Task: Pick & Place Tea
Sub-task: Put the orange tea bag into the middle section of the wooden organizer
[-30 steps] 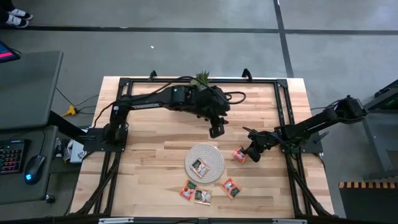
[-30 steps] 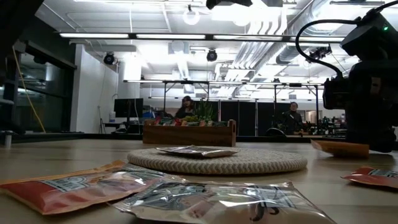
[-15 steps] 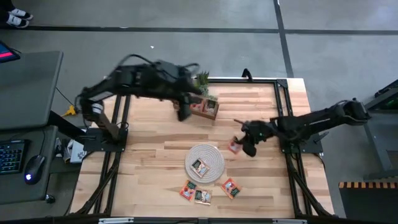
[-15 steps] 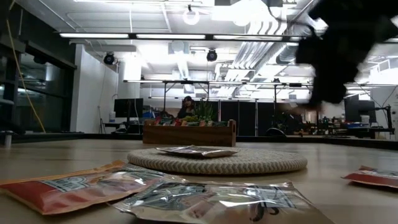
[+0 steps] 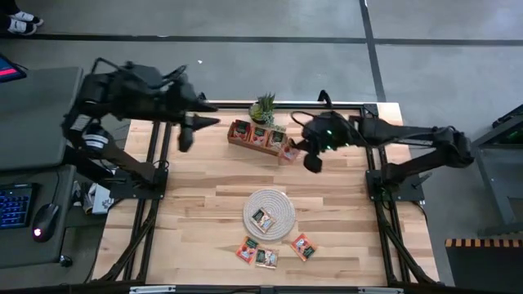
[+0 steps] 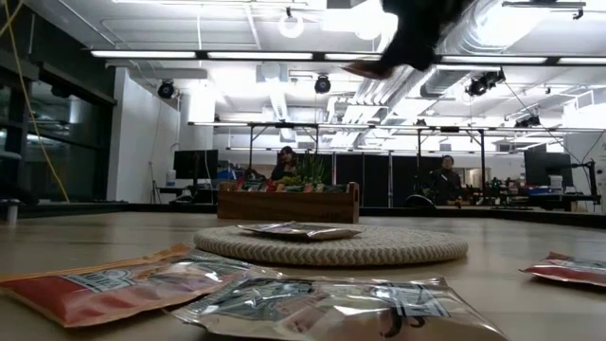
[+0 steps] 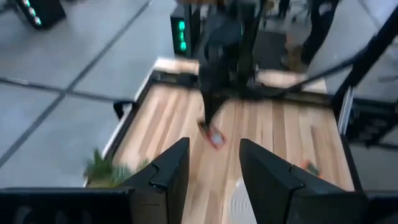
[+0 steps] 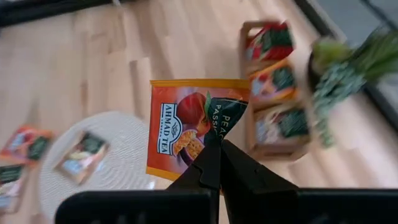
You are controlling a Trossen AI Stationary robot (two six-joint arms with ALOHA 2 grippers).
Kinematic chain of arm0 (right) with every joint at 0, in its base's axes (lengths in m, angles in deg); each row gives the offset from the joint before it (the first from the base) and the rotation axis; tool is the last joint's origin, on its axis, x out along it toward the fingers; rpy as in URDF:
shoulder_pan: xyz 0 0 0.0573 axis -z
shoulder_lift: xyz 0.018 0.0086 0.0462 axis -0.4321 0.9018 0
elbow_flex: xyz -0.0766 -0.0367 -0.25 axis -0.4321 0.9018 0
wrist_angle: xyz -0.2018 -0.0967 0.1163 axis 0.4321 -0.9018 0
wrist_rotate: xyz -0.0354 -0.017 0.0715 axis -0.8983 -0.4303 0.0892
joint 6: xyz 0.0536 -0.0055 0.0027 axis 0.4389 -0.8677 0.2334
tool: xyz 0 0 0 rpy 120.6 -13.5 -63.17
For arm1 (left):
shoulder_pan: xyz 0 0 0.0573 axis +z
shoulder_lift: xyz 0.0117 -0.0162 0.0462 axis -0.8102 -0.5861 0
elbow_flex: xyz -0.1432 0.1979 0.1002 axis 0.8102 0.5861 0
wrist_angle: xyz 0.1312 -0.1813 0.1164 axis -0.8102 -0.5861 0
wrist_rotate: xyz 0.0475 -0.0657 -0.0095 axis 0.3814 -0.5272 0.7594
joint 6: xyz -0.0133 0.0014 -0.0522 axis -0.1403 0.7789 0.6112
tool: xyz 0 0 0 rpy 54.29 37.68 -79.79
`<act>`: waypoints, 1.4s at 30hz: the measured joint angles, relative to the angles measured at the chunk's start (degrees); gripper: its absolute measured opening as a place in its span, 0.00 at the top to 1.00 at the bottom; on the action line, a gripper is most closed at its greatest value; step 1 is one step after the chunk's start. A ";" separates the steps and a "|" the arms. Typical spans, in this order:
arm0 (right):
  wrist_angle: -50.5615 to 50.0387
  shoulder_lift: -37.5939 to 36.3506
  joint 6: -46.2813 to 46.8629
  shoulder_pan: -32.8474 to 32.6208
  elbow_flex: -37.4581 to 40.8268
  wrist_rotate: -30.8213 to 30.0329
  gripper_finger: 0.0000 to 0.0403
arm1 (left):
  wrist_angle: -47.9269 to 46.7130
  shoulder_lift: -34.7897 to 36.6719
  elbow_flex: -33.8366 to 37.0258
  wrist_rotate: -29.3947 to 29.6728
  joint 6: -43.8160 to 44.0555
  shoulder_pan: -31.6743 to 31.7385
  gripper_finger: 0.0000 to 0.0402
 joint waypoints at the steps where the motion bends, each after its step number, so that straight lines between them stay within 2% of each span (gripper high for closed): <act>1: -1.26 2.00 -1.13 0.22 -2.82 -0.90 1.00 | -1.02 2.11 1.26 0.00 0.04 0.01 0.66; 4: -5.27 8.16 -3.24 0.50 -11.01 -5.16 1.00 | 4.22 6.18 7.30 0.07 0.94 0.02 0.66; 6: -7.85 12.72 -4.34 0.48 -16.22 -9.11 1.00 | 5.76 11.74 13.57 0.11 1.62 0.02 0.66; 12: -10.75 25.86 -8.79 -0.45 -27.98 -19.46 1.00 | 22.99 25.98 40.45 -1.38 5.18 0.02 0.66; 14: -11.17 29.25 -9.81 -0.60 -30.39 -21.98 1.00 | 32.53 30.26 49.80 -2.42 6.52 0.02 0.66; 18: -11.05 34.46 -11.84 -0.53 -33.27 -25.27 1.00 | 44.49 39.43 65.88 -3.72 9.33 -0.02 0.66; 24: -10.65 40.76 -17.33 -0.30 -35.11 -26.87 1.00 | 53.29 52.23 83.77 -3.13 15.00 0.02 0.66; 27: -10.38 43.63 -20.00 -0.11 -35.71 -27.92 1.00 | 56.19 57.51 89.62 -3.13 17.85 0.02 0.66; 32: -8.10 45.43 -19.53 0.57 -36.12 -27.99 1.00 | 56.05 63.42 94.50 -2.99 20.43 0.02 0.66; 42: -1.99 48.81 -25.55 0.97 -36.18 -31.33 1.00 | 55.80 65.83 98.92 -2.67 20.51 0.02 0.66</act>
